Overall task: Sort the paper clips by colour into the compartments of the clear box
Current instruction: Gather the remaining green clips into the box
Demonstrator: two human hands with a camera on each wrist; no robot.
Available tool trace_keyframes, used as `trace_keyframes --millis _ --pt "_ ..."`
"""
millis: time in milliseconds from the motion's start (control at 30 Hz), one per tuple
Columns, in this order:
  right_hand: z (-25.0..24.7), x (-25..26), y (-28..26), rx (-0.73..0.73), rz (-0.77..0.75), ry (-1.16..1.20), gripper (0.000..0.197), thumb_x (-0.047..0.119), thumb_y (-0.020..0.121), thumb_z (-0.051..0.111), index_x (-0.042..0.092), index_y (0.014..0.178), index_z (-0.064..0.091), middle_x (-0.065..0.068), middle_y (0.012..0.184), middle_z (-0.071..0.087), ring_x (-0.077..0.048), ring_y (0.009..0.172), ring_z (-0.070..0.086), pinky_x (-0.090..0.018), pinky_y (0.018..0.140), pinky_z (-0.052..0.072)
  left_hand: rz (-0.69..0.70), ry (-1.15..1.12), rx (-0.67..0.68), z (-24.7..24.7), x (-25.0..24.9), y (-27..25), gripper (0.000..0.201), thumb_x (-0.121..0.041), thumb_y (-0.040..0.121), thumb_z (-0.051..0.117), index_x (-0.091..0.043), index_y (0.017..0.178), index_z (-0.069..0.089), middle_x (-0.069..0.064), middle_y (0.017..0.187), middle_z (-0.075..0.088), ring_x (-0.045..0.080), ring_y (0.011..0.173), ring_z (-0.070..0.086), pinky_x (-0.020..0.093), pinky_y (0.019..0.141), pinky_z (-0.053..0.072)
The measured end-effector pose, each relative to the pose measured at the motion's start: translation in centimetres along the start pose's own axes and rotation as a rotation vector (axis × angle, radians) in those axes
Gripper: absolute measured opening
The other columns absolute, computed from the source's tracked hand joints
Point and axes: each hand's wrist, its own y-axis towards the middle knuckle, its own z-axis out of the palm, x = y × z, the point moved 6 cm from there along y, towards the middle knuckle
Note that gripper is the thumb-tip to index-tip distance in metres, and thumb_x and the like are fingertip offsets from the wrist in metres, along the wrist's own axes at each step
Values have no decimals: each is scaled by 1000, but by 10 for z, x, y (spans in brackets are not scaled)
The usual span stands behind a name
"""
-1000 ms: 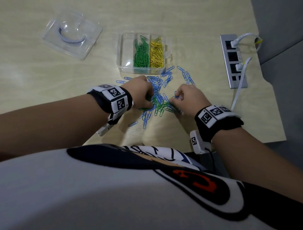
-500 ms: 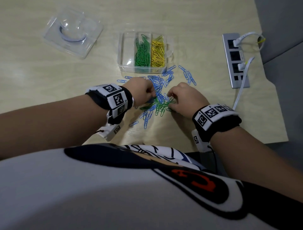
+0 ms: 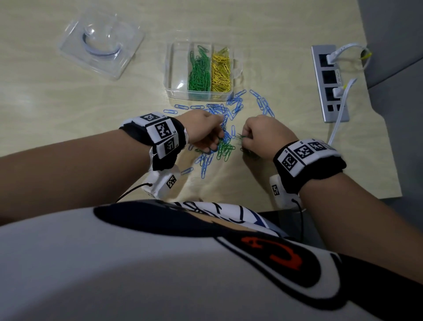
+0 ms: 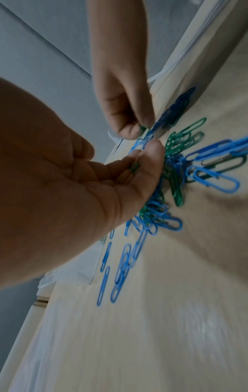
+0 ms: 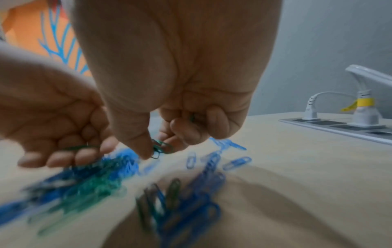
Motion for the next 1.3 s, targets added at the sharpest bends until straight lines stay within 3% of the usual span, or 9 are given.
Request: trace_keyframes --millis 200,367,600,767,867,1033,1133,1233,1300 --pt "-16 52 -15 1 -156 255 14 20 76 67 26 77 55 10 76 52 -12 76 51 -23 67 37 -49 -217 26 6 0 -5 60 -48 101 28 0 87 62 20 83 63 29 67 63 39 71 57" --pt "-14 71 -15 -47 -142 329 25 12 73 67 19 96 59 -2 92 61 -14 79 53 -23 70 39 -107 -315 36 5 5 -12 39 -36 97 37 -7 82 58 14 74 61 33 71 63 38 66 58" --pt "-19 80 -22 26 -141 380 57 21 72 73 13 118 40 -6 107 51 -17 86 50 -21 65 36 -102 -333 39 2 6 -14 33 -28 96 36 -13 78 59 -2 58 63 16 49 59 26 48 55" --pt "-19 87 -24 106 -152 468 44 17 80 63 16 110 30 -7 96 50 -12 72 48 -21 54 33 -60 -353 2 0 1 -17 33 -27 99 36 -14 73 52 -2 48 57 11 41 53 18 39 42" --pt "-18 85 -21 121 -126 491 34 7 81 55 18 104 31 -7 100 45 -15 74 46 -25 55 32 -77 -336 7 0 2 -17 29 -21 97 35 -13 77 53 -1 48 58 14 38 56 18 39 45" --pt "-30 72 -17 -3 -109 434 26 1 80 47 19 98 42 -6 102 47 -20 82 50 -28 60 35 -131 -298 70 3 7 -13 37 -32 99 36 -8 82 59 10 65 62 18 50 61 28 58 57" --pt "-41 37 -9 -179 18 301 20 5 80 47 22 91 50 -6 102 55 -23 87 53 -29 69 40 -160 -230 69 0 10 -10 40 -35 101 35 -12 74 54 4 60 54 15 50 56 22 50 49" --pt "-24 0 -3 -7 161 -59 16 13 85 53 12 97 63 -10 103 65 -30 97 59 -33 82 50 -135 -181 46 -6 11 -6 31 -24 97 42 -11 71 52 6 59 50 20 54 50 25 54 47" --pt "-9 -11 -7 93 184 -177 18 20 84 59 10 95 69 -12 98 68 -30 95 63 -32 78 51 -126 -158 25 -9 12 -5 28 -20 95 44 -10 70 53 8 58 50 22 54 49 34 63 49"
